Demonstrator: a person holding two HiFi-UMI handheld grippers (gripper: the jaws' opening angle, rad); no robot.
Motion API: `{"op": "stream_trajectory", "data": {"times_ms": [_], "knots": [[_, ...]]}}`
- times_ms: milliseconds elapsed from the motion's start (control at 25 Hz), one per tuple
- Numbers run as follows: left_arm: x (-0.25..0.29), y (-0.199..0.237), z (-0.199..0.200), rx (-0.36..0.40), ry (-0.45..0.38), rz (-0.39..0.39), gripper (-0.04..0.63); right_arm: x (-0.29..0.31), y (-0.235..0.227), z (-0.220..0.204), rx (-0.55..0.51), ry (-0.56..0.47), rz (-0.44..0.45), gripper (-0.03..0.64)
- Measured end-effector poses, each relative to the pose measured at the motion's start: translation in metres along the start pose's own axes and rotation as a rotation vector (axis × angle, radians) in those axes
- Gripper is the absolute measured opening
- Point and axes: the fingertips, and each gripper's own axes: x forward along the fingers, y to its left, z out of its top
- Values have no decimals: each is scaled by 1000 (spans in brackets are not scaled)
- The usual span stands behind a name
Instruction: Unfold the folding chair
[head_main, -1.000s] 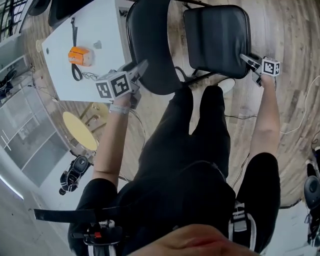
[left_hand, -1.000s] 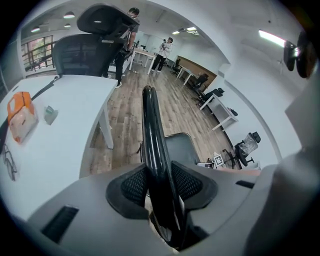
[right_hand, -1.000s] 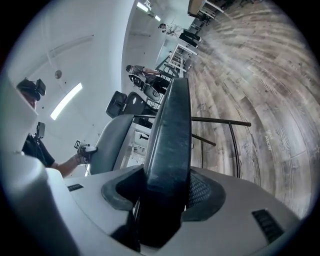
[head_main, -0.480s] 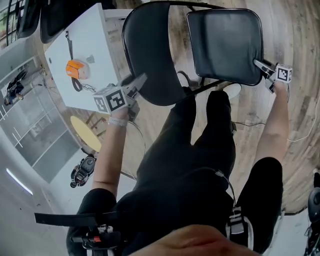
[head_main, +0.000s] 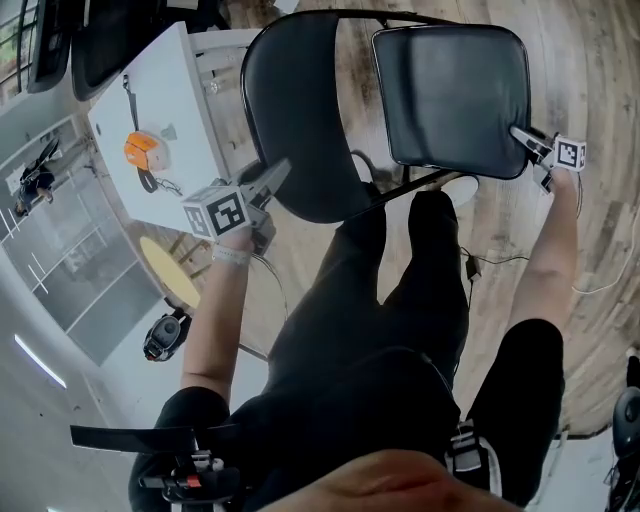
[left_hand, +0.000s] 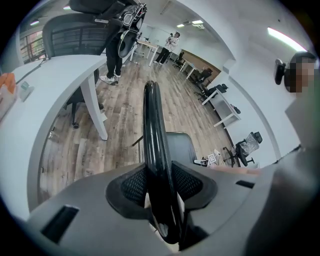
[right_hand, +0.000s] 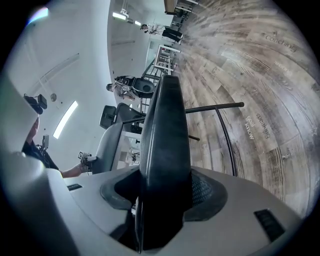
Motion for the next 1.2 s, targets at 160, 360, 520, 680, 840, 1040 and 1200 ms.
{"op": "stream_trajectory", "data": {"times_ms": [160,360,520,680,840,1040,1200], "knots": [[7,-9,1,7,4,2,133,-13,-30,4,-58,15,-114,229],[14,-16,-1,7,3,-12,133,-2,-7,5,16,-28,114,233],[20,-31,1,21,4,-34,133,-17,-34,8,7,-29,-56,242],[25,-42,1,38,5,-12,135,-10,-22,11,-4,-54,51,252],[25,-42,2,33,-29,-24,133,-18,-37,14,-40,-53,-53,255],[23,-47,4,76,-83,-13,162,-38,-45,17,-67,-103,-193,302],[17,-45,10,88,-158,73,222,-44,-41,28,-137,-166,-266,311]]}}
